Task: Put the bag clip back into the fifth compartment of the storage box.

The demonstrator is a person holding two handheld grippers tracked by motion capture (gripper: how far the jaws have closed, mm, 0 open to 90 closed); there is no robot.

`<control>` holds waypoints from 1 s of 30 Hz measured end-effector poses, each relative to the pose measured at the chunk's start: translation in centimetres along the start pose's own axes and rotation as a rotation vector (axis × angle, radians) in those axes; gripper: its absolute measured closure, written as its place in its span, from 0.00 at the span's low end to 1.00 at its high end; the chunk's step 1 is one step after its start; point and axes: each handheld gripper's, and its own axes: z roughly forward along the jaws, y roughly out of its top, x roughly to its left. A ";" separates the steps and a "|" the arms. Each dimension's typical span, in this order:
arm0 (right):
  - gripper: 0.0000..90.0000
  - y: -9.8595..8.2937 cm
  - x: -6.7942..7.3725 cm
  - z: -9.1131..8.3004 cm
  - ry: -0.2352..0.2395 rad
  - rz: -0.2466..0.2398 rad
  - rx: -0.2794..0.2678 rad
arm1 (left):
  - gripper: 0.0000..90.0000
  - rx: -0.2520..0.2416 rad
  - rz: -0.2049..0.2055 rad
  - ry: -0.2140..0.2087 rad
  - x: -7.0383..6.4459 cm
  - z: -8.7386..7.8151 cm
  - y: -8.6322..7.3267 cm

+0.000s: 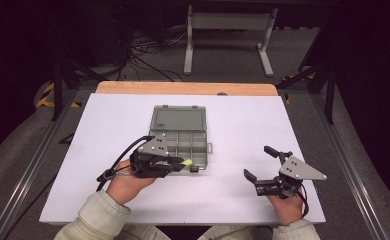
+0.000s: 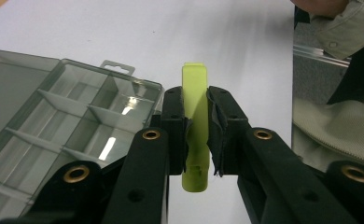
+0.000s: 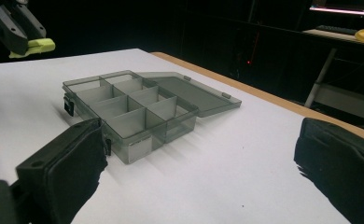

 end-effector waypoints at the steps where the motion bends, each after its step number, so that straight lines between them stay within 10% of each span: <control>1: 0.03 0.0 0.0 0.0 0.000 0.000 -0.001 | 0.87 -0.002 -0.009 0.011 0.1 -0.2 -0.1; 30: 0.03 0.0 0.0 0.0 0.000 -0.004 -0.002 | 0.86 -0.050 -0.258 0.249 2.2 -3.9 -2.2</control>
